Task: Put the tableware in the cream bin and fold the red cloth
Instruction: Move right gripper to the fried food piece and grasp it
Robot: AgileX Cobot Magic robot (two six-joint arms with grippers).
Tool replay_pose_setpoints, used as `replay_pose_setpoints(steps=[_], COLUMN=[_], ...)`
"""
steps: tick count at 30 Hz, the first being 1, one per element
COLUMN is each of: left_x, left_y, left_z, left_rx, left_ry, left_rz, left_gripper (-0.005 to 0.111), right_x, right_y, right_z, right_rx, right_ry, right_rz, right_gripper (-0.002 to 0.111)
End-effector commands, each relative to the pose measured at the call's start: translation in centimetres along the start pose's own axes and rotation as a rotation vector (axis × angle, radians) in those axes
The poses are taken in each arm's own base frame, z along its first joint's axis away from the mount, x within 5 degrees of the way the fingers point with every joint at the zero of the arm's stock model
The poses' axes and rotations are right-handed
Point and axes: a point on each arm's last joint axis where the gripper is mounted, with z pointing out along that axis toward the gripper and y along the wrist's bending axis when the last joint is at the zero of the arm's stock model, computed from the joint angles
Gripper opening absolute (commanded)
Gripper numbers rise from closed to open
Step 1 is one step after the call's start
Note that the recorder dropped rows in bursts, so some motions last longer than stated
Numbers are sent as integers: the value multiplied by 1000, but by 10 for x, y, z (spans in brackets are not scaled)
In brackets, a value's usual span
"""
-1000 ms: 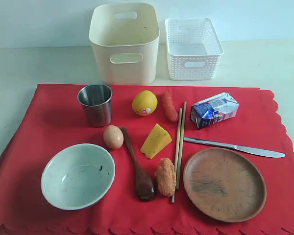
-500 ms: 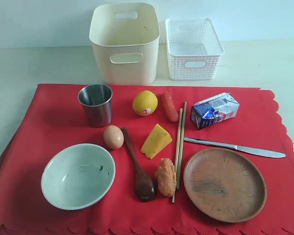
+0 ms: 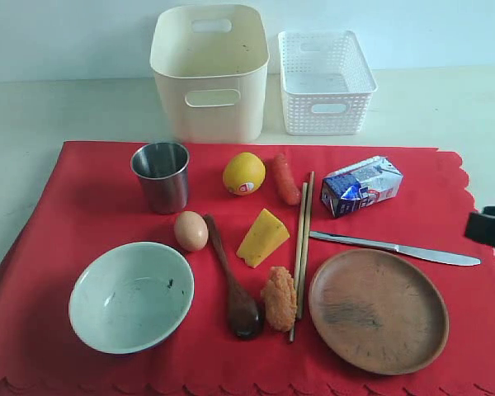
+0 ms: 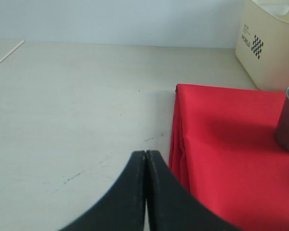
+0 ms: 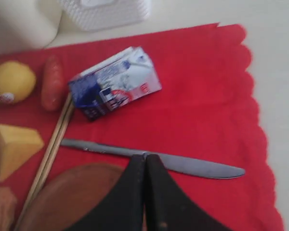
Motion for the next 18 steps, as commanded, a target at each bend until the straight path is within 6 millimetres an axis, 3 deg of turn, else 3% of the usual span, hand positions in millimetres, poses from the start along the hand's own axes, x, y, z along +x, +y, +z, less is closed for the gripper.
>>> replay_pose_setpoints(steps=[1, 8, 18], left_x=[0, 0, 0], left_y=[0, 0, 0], left_z=[1, 1, 1], left_rx=[2, 2, 2], left_ry=[1, 1, 1], left_rz=[-5, -5, -5], left_gripper=[1, 1, 1], right_x=[-1, 3, 22], right_y=[25, 66, 127], right_z=[17, 34, 50], right_rx=[-83, -197, -344], right_ry=[99, 210, 360], right_rz=[-128, -233, -442], right_gripper=[0, 8, 49])
